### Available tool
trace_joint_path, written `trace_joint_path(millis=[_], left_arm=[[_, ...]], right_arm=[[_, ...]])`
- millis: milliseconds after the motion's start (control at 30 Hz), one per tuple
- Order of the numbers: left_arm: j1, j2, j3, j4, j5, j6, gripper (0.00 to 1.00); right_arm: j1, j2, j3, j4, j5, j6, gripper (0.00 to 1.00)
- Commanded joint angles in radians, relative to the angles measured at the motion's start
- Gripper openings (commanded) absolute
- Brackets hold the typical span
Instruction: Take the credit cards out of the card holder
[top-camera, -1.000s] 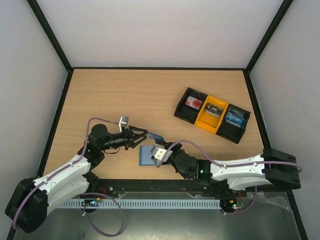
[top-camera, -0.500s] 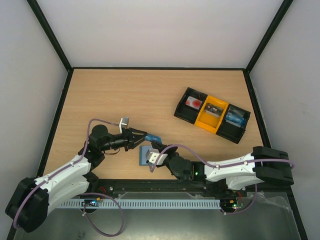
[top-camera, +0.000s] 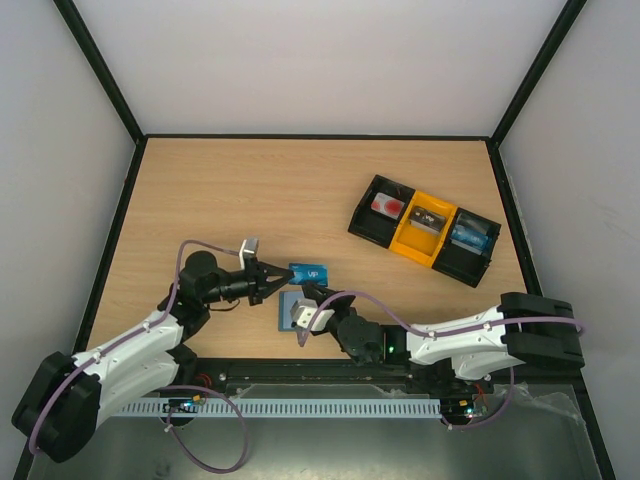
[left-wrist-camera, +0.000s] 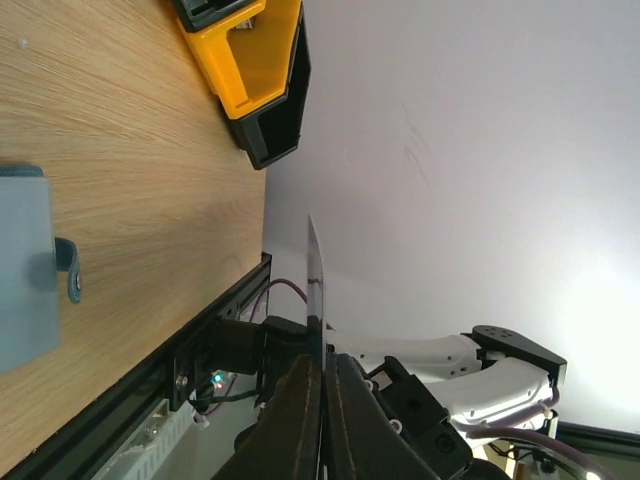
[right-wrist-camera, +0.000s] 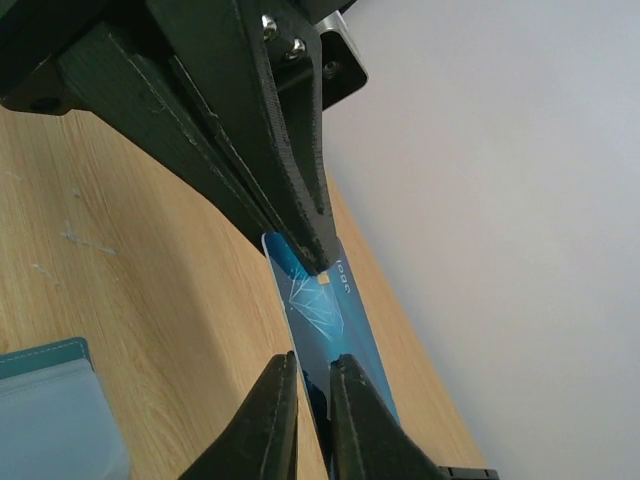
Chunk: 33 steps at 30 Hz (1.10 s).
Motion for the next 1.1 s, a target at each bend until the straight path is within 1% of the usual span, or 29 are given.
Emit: trace_joint_path(millis=[0, 100, 167, 233, 300, 367, 500, 600, 667, 700, 767, 900, 1067], left_arm=[[0.004, -0.021, -0.011, 0.047, 0.000, 0.011, 0.03], [0.006, -0.041, -0.010, 0.030, -0.017, 0.039, 0.03], [0.009, -0.055, -0.010, 0.025, -0.026, 0.062, 0.03], [0.017, -0.061, -0.007, -0.001, -0.042, 0.115, 0.03], [0.033, -0.060, 0.008, -0.080, -0.057, 0.190, 0.03], [0.049, -0.062, 0.009, -0.112, -0.064, 0.250, 0.03], [0.062, -0.079, 0.005, -0.129, -0.094, 0.301, 0.03], [0.072, -0.085, 0.014, -0.129, -0.096, 0.346, 0.03], [0.077, -0.087, 0.022, -0.130, -0.092, 0.386, 0.03], [0.079, -0.089, 0.024, -0.126, -0.091, 0.397, 0.03], [0.082, -0.095, 0.019, -0.104, -0.085, 0.403, 0.03], [0.086, -0.093, 0.027, -0.093, -0.065, 0.392, 0.03], [0.087, -0.098, 0.032, -0.097, -0.038, 0.411, 0.03]], right_arm=[[0.011, -0.009, 0.007, 0.020, 0.025, 0.031, 0.14], [0.011, -0.027, 0.009, -0.028, 0.050, 0.089, 0.24], [0.010, -0.051, 0.007, -0.069, 0.051, 0.141, 0.28], [0.011, -0.084, 0.009, -0.106, 0.066, 0.235, 0.31], [0.010, -0.124, 0.003, -0.137, 0.093, 0.334, 0.33], [0.011, -0.169, 0.003, -0.194, 0.068, 0.439, 0.35], [0.010, -0.261, 0.034, -0.310, 0.086, 0.747, 0.42], [-0.002, -0.305, 0.075, -0.407, 0.079, 1.004, 0.43], [-0.028, -0.324, 0.107, -0.478, 0.029, 1.183, 0.43], [-0.044, -0.330, 0.114, -0.484, -0.012, 1.246, 0.43], [-0.089, -0.334, 0.112, -0.467, -0.153, 1.346, 0.42], [-0.170, -0.283, 0.145, -0.477, -0.336, 1.512, 0.43], [-0.231, -0.210, 0.203, -0.536, -0.395, 1.659, 0.44]])
